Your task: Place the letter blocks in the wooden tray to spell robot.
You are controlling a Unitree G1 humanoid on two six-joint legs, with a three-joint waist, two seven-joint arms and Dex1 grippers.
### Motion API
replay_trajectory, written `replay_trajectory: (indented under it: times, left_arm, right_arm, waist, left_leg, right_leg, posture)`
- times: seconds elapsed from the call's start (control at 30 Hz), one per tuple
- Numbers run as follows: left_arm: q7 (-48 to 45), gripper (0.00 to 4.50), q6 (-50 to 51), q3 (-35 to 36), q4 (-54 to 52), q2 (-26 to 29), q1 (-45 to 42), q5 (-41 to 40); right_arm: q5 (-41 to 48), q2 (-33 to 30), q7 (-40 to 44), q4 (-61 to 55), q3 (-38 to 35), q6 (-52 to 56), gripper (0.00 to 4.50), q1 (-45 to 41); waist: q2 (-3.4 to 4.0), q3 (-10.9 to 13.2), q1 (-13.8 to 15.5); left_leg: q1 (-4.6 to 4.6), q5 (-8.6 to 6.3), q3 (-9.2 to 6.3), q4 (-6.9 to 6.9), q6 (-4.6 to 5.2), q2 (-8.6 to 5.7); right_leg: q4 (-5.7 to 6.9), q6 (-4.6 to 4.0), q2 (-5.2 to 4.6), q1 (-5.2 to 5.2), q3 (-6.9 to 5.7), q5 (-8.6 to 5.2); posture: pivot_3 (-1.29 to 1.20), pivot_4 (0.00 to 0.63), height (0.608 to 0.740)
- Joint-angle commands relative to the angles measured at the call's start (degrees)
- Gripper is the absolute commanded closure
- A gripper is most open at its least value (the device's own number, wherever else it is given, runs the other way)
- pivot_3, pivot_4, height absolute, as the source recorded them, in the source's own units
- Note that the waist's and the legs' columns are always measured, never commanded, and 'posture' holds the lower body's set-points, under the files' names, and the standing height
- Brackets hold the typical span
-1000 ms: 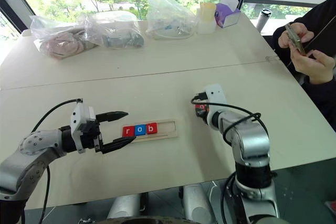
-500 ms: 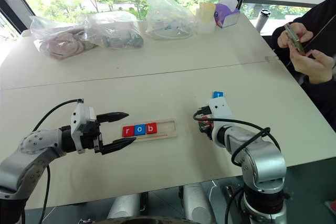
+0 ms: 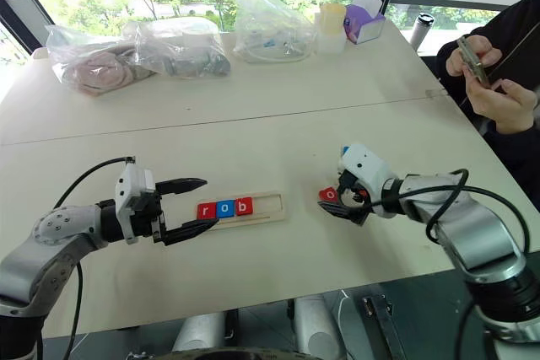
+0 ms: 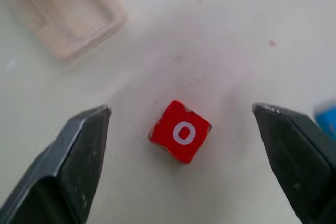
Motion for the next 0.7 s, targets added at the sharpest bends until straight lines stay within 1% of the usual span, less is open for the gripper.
replay_trajectory:
  times: [0.03,0.1,0.13,0.37,0.47,0.57,0.6,0.67,0.7]
  left_arm:
    - [0.3,0.0,-1.3,-0.2,-0.8,-0.5,-0.4,0.1]
    - [0.4,0.0,-1.2,-0.1,-0.9,-0.6,-0.4,0.2]
    - [0.4,0.0,-1.2,-0.1,-1.0,-0.7,-0.3,0.3]
    - [1.2,0.0,-1.2,0.6,-1.9,-0.6,0.5,0.1]
    - [1.6,0.0,-1.1,0.8,-2.5,-0.4,1.1,0.0]
    - [1.7,0.0,-1.0,1.3,-2.9,-0.2,1.6,-0.2]
    - [1.7,0.0,-1.0,1.4,-2.9,-0.1,1.7,-0.2]
    - [1.8,0.0,-1.0,1.4,-3.0,0.0,1.8,-0.2]
    - [1.9,0.0,-0.9,1.4,-3.0,0.0,1.8,-0.2]
  right_arm:
    - [-1.9,-0.3,11.7,10.3,3.5,-14.4,0.06,-4.0]
    - [-3.1,0.2,15.6,15.6,5.2,-19.4,0.06,-5.9]
    - [-4.3,1.3,16.9,20.0,6.4,-22.0,0.06,-7.8]
    - [-8.9,7.9,21.9,37.9,9.9,-32.5,0.06,-16.6]
    - [-10.4,9.6,23.6,43.0,10.5,-35.2,0.06,-18.2]
    - [-10.1,10.4,25.2,44.2,10.2,-35.5,0.06,-18.4]
    - [-10.1,10.6,25.4,44.4,10.1,-35.6,0.3,-18.4]
    - [-10.5,10.8,25.4,44.7,10.1,-36.4,0.91,-18.4]
    - [-10.6,10.8,25.4,44.8,10.1,-36.7,1.35,-18.3]
  waist:
    - [0.0,0.0,-0.1]
    - [0.0,0.0,-0.1]
    - [0.0,0.0,0.0]
    - [0.02,0.0,0.0]
    - [0.02,0.0,0.1]
    - [0.02,0.0,0.2]
    - [0.02,0.0,0.2]
    - [0.02,0.0,0.2]
    - [0.02,0.0,0.2]
  left_leg:
    - [0.0,0.0,0.0,0.0,0.01,0.0]
    - [0.01,0.0,0.04,0.02,0.01,0.0]
    - [0.02,0.0,0.03,0.02,0.01,0.0]
    - [0.05,0.01,0.03,0.13,0.01,0.0]
    - [0.09,0.01,0.04,0.15,0.01,-0.01]
    - [0.14,0.01,0.02,0.16,0.01,-0.01]
    - [0.14,0.01,0.02,0.17,0.01,-0.01]
    - [0.17,0.01,0.02,0.19,0.0,-0.01]
    - [0.18,0.01,0.02,0.19,0.0,-0.01]
  right_leg:
    - [-0.01,0.01,0.01,0.01,0.0,0.0]
    - [0.01,0.04,0.01,-0.01,0.03,0.04]
    - [0.03,0.04,0.01,0.0,0.03,0.04]
    - [0.26,0.02,0.03,-0.02,0.07,0.09]
    - [0.43,-0.02,0.02,-0.04,0.09,0.11]
    - [0.52,-0.05,0.03,-0.03,0.09,0.13]
    - [0.52,-0.05,0.03,-0.02,0.09,0.13]
    - [0.54,-0.05,0.03,0.01,0.1,0.13]
    - [0.54,-0.04,0.03,0.02,0.1,0.12]
  posture:
    - [0.0,0.15,0.74]
    - [0.0,0.15,0.74]
    - [0.0,0.15,0.74]
    - [0.0,0.15,0.74]
    - [0.0,0.15,0.74]
    - [0.0,0.15,0.74]
    - [0.0,0.15,0.74]
    - [0.0,0.15,0.74]
    - [0.0,0.15,0.74]
